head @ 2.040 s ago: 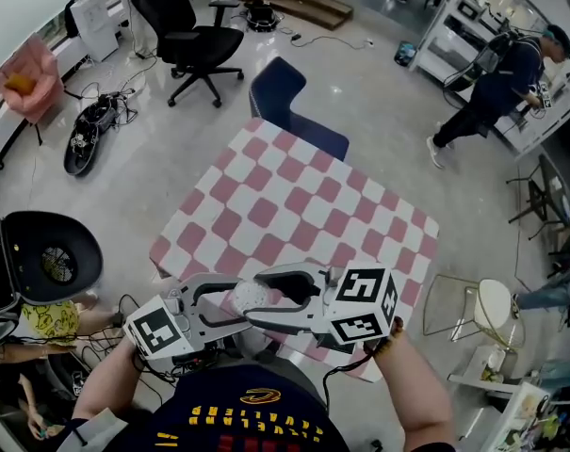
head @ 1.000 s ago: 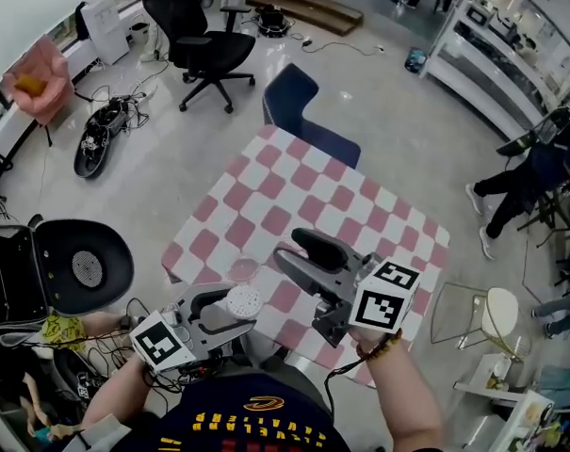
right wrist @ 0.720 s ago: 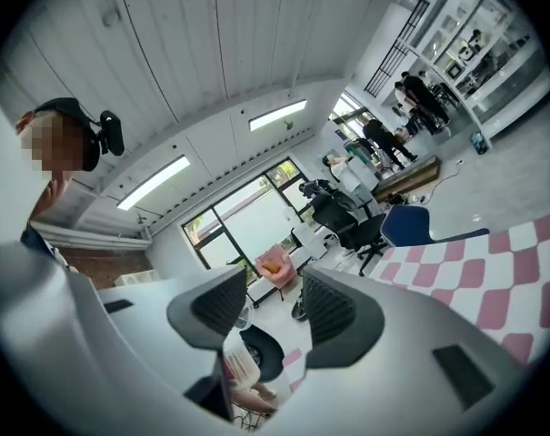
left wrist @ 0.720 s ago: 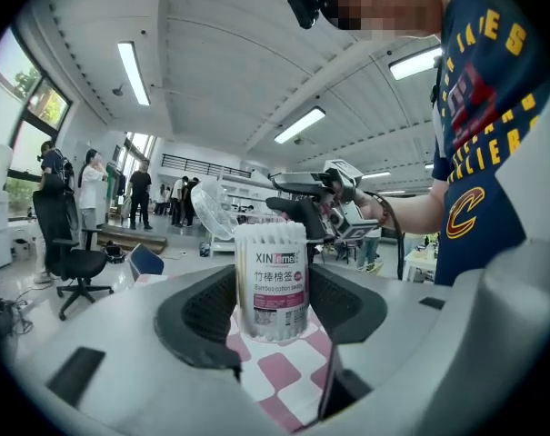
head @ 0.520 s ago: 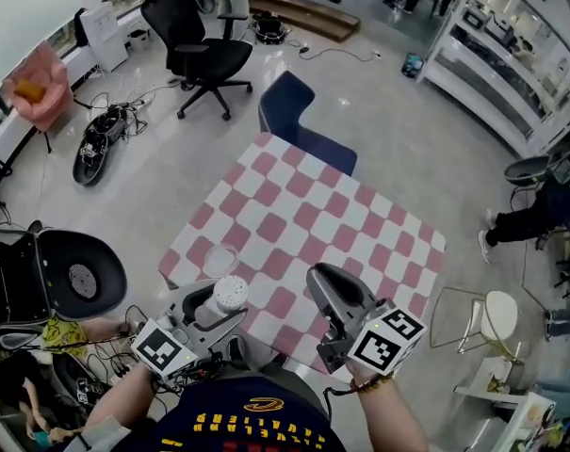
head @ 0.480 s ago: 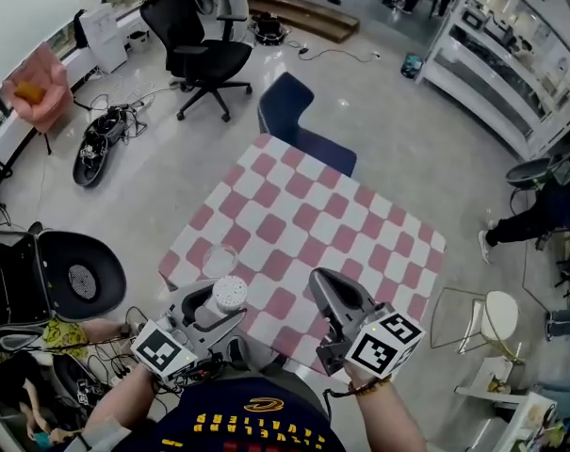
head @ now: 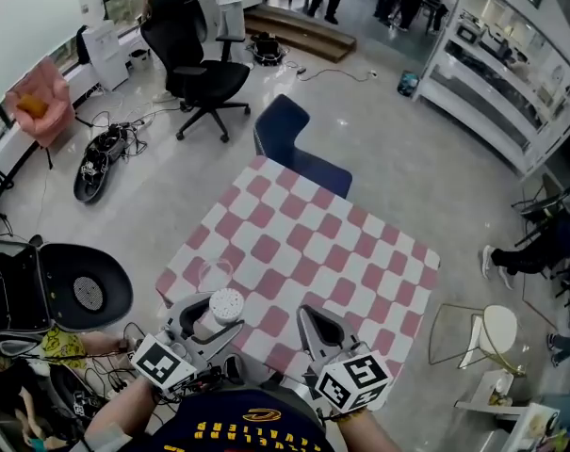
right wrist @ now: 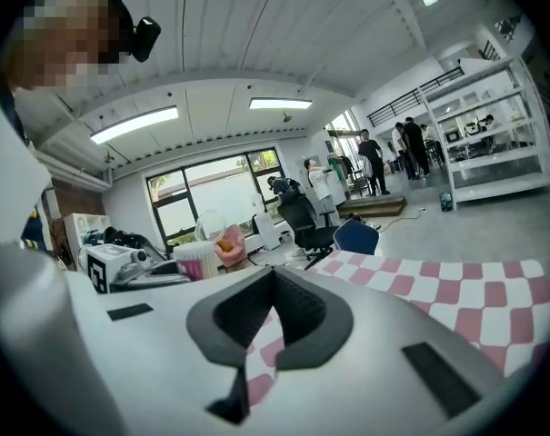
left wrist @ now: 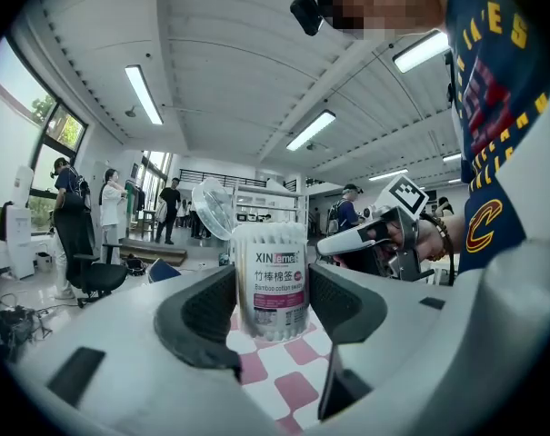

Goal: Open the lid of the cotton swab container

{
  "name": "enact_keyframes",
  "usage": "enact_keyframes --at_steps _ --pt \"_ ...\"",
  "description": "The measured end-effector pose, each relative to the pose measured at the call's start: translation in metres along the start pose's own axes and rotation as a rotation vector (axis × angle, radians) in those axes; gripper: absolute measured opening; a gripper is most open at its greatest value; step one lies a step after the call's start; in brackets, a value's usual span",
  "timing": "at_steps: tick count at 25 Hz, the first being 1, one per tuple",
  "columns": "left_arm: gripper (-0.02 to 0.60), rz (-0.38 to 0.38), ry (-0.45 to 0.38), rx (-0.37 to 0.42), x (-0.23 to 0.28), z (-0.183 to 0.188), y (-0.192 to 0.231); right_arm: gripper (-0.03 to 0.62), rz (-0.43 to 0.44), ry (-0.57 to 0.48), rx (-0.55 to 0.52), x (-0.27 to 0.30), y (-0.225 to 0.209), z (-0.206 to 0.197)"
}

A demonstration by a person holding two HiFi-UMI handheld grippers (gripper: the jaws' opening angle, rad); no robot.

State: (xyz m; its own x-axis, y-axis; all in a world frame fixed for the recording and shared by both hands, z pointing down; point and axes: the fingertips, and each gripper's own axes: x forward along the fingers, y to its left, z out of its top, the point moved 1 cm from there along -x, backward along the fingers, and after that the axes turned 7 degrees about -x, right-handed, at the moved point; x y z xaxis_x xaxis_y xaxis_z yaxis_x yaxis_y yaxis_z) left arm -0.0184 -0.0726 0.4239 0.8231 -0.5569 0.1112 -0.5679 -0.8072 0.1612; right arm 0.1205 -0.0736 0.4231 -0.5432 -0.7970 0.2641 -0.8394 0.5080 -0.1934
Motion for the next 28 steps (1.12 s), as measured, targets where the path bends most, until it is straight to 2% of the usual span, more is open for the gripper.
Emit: enact_keyframes --at_steps 6,16,28 --pt "0.252 0.004 0.022 -0.013 0.003 -0.003 -0.003 0.011 -0.072 -0.002 -0.095 -0.009 -0.017 0.01" --pt "0.252 0.009 0.014 -0.045 0.007 -0.009 -0.01 0.011 -0.046 -0.021 -0.046 -0.012 -0.013 0.002" --pt "0.252 0.014 0.016 -0.05 0.007 -0.013 -0.014 0.011 -0.026 -0.033 -0.049 -0.017 -0.005 0.004"
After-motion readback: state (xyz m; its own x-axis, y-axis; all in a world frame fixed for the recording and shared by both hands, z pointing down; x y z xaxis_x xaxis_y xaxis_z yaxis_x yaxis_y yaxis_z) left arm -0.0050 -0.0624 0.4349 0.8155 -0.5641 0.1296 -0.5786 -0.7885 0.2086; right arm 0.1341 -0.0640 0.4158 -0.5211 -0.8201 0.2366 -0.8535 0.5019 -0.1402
